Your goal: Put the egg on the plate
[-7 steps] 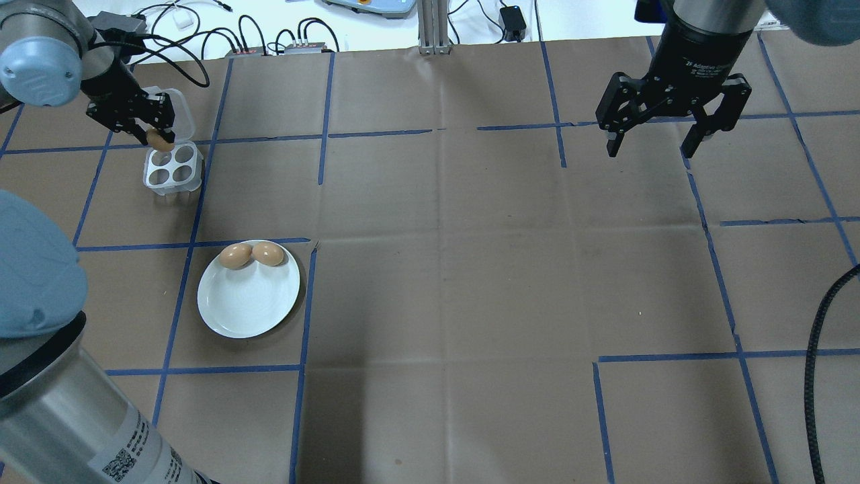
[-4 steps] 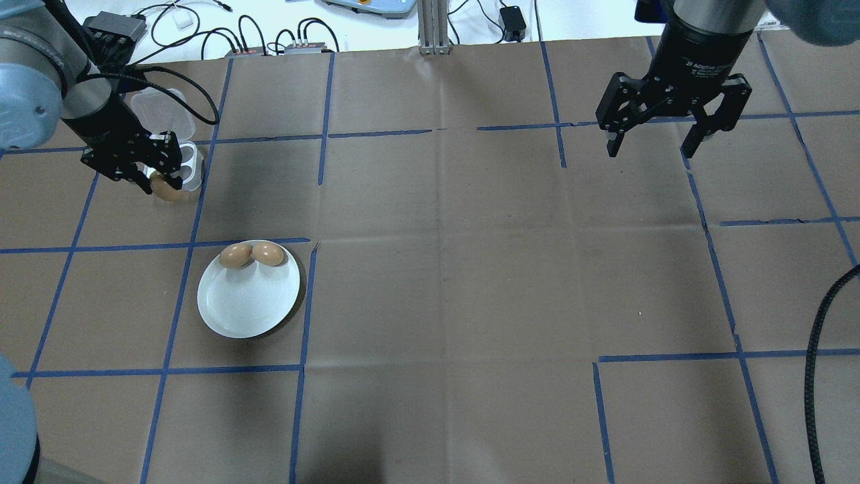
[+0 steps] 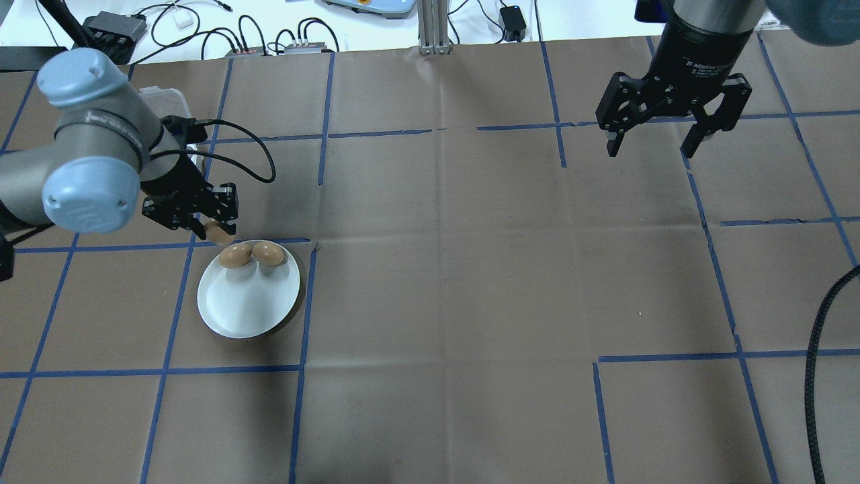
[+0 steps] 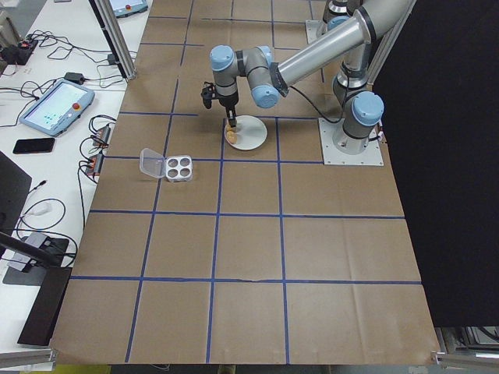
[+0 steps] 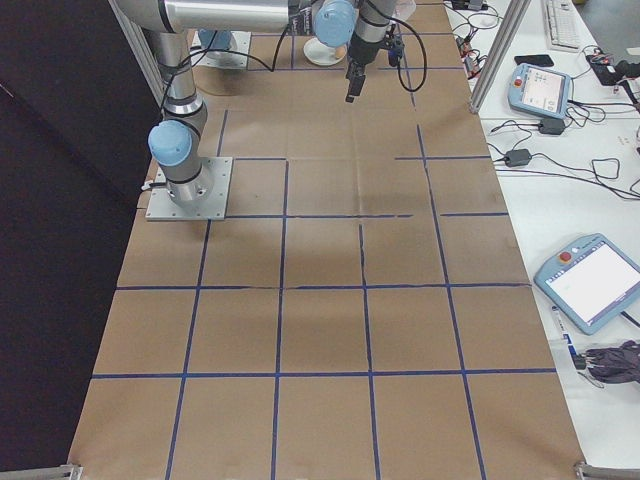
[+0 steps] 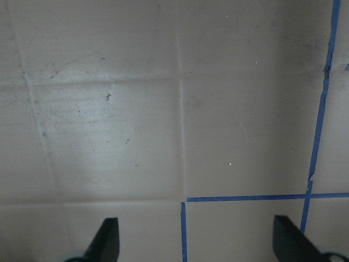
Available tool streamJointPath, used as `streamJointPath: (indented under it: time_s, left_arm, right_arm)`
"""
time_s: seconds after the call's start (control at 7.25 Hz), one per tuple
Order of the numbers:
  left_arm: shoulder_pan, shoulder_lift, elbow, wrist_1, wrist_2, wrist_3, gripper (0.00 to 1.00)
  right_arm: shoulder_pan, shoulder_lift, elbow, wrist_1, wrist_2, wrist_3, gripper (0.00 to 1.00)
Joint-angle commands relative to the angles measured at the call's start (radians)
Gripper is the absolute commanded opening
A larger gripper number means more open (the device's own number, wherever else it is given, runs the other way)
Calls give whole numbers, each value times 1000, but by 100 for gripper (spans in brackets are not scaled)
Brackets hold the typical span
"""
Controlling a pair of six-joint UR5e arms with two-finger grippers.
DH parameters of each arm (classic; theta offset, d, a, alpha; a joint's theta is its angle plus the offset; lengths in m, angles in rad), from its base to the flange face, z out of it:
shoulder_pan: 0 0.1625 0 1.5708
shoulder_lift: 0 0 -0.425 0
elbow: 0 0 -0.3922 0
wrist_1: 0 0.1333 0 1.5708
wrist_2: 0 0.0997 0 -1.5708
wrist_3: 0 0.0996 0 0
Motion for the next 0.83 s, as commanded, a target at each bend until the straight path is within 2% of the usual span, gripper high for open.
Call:
streamJointPath:
  time_s: [0.0, 0.14, 0.41, 0.69]
  left_arm:
    - [-4, -12, -83, 108, 8, -2, 19]
    - [-7, 3, -83, 96, 10, -8, 24]
    - [-8, 11, -83, 91, 9, -8, 99]
    - [-11, 47, -65, 65, 10, -8, 99]
  right_arm:
    - [0, 0, 0, 0, 0, 0, 100]
    - [0, 0, 0, 0, 0, 0, 100]
    - [0, 0, 0, 0, 0, 0, 100]
    - [0, 0, 0, 0, 0, 0, 100]
